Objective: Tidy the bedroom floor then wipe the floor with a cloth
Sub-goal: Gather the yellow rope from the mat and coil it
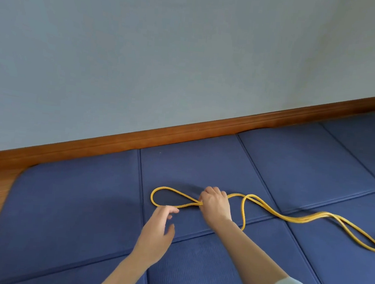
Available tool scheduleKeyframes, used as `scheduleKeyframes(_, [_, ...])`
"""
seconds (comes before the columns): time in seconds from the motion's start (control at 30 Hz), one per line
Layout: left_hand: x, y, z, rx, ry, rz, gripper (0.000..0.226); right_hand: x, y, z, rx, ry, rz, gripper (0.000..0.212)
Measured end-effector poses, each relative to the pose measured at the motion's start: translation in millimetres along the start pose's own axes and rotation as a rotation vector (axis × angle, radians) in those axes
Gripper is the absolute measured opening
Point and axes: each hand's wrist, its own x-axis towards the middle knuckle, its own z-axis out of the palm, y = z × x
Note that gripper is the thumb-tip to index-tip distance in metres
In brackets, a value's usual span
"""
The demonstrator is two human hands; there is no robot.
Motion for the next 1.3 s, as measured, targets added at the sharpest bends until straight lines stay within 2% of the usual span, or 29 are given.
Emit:
scheduleKeyframes(0.13, [0.3,7.7,-6.2,0.102,-0.003,0.109,0.04,-21.6,-1.7,-16.4,0.011,-0.027,-0.056,0.024])
scheduleKeyframes(0.27, [-4.7,17.9,-26.9,0.308,-0.005,0.321,0.055,-26.4,-11.3,-64.0,0.119,-0.001,-0.113,0.022])
scheduleKeyframes(0.47, [-19.1,34.6,-64.3,0.174,-0.003,0.227,0.085,-56.8,-38.9,-122.7,0.273,-0.06,-0.241,0.019])
scheduleKeyframes(0.57, [-21.4,50.1,-83.6,-0.034,-0.06,0.111,0.091,-65.4,-46.9,-151.9,0.379,-0.066,-0.236,0.014])
scheduleKeyframes(0.7, [-24.4,68.8,-96.7,-0.352,-0.151,-0.017,0.075,-72.9,-59.4,-184.3,0.508,-0.039,-0.235,0.009])
scheduleKeyframes(0.83, [-25.9,89.4,-113.7,-0.544,-0.106,0.006,0.03,-77.9,-70.5,-213.2,0.619,0.036,-0.254,0.007])
scheduleKeyframes(0.9, [-29.3,99.4,-120.2,-0.61,-0.068,0.018,0.018,-77.6,-75.0,-225.4,0.697,0.094,-0.266,0.006])
scheduleKeyframes(1.03, [-29.1,114.3,-132.8,-0.673,-0.029,0.004,0.02,-75.6,-88.7,-240.2,0.819,0.157,-0.256,0.006])
scheduleKeyframes(1.13, [-25.6,123.0,-148.7,-0.779,0.047,-0.004,0.028,-74.5,-99.9,-244.3,0.927,0.206,-0.219,0.007])
scheduleKeyframes(1.3, [-20.6,131.3,-157.2,-0.967,0.09,0.006,0.027,-71.5,-109.5,-252.3,1.016,0.254,-0.135,0.01])
